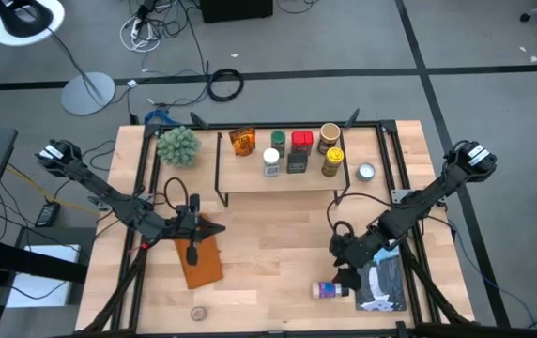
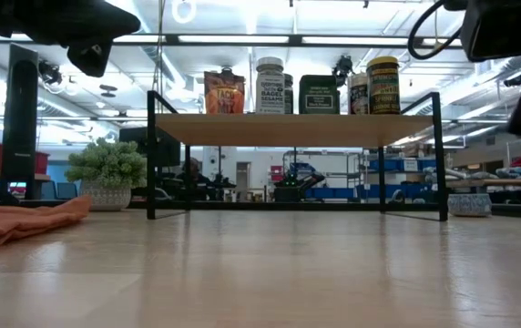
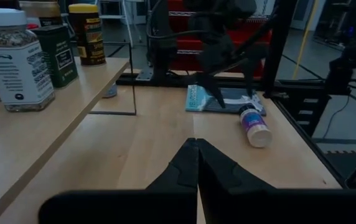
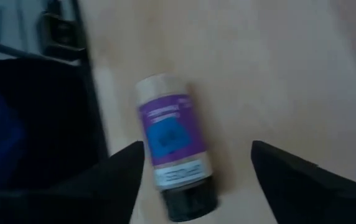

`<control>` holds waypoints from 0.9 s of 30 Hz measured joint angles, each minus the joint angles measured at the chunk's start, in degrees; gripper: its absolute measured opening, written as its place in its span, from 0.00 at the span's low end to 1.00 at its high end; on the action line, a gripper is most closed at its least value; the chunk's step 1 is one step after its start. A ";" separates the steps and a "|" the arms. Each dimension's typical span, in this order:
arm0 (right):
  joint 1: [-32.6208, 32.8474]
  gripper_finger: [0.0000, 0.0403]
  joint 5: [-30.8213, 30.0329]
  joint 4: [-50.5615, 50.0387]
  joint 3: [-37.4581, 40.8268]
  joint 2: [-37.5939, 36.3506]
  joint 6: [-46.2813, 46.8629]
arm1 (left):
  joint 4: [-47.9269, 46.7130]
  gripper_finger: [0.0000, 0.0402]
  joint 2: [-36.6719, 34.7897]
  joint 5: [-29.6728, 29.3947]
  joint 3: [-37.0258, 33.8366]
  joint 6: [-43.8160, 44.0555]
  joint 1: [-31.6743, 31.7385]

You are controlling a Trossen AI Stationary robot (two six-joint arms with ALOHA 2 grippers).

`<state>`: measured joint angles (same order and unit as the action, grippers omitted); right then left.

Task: Shelf spices
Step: Put the black seasoning bottle on the shelf

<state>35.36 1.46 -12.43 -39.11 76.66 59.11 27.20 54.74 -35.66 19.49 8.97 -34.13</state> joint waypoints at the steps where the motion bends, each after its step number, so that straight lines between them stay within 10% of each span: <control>1: -0.01 0.77 0.47 0.57 0.00 0.00 0.40 | -0.01 0.01 0.00 -0.47 0.00 -0.02 0.00; 12: 0.21 0.75 -0.36 -0.17 -4.17 1.18 -1.69 | -0.19 0.01 0.00 -1.40 0.00 -0.19 0.00; 27: 1.80 0.73 -1.10 -32.37 -37.43 25.57 -18.47 | -0.07 0.01 0.00 -1.55 0.00 0.59 0.00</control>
<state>37.16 0.37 -44.80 -76.54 102.23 40.65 27.14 54.74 -37.21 19.49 9.56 -34.13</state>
